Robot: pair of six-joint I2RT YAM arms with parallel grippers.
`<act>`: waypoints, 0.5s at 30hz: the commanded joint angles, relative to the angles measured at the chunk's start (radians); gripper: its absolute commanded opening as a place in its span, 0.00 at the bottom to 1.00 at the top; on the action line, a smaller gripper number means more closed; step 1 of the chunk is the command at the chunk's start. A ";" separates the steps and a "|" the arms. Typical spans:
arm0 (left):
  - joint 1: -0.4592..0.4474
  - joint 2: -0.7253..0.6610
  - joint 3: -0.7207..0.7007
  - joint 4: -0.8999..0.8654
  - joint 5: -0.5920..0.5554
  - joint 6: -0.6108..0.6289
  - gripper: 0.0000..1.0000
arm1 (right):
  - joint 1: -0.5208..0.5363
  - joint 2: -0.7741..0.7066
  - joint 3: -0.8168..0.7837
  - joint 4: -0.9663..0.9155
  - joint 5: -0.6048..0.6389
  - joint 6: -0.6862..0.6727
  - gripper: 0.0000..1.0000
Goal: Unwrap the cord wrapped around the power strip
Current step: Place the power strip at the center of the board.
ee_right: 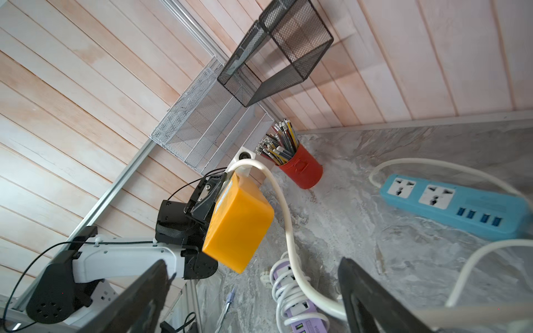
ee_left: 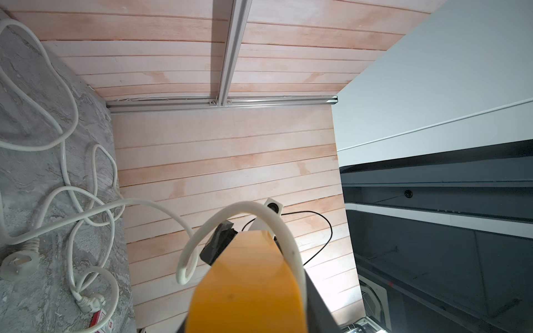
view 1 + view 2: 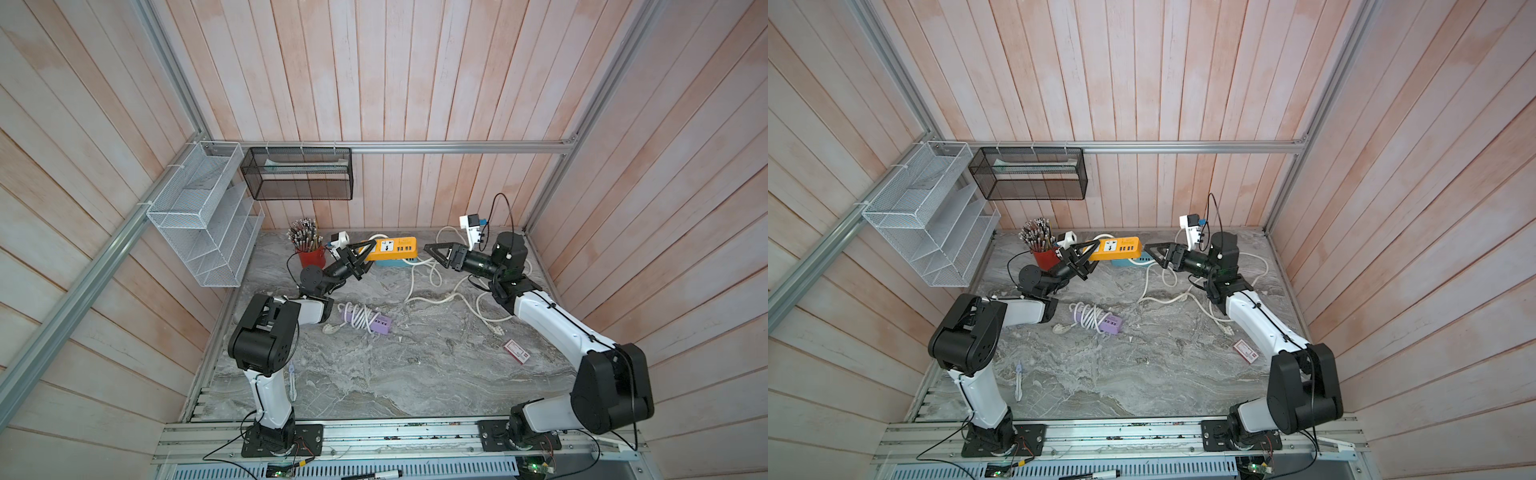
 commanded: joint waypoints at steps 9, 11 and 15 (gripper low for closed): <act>-0.008 0.004 0.019 0.046 0.001 0.043 0.00 | 0.059 0.118 0.049 0.255 -0.039 0.228 0.89; -0.008 0.010 0.016 0.052 0.002 0.042 0.00 | 0.069 0.126 0.062 0.249 -0.032 0.226 0.88; -0.011 0.012 0.013 0.040 0.005 0.059 0.00 | 0.086 0.145 0.086 0.251 -0.029 0.239 0.83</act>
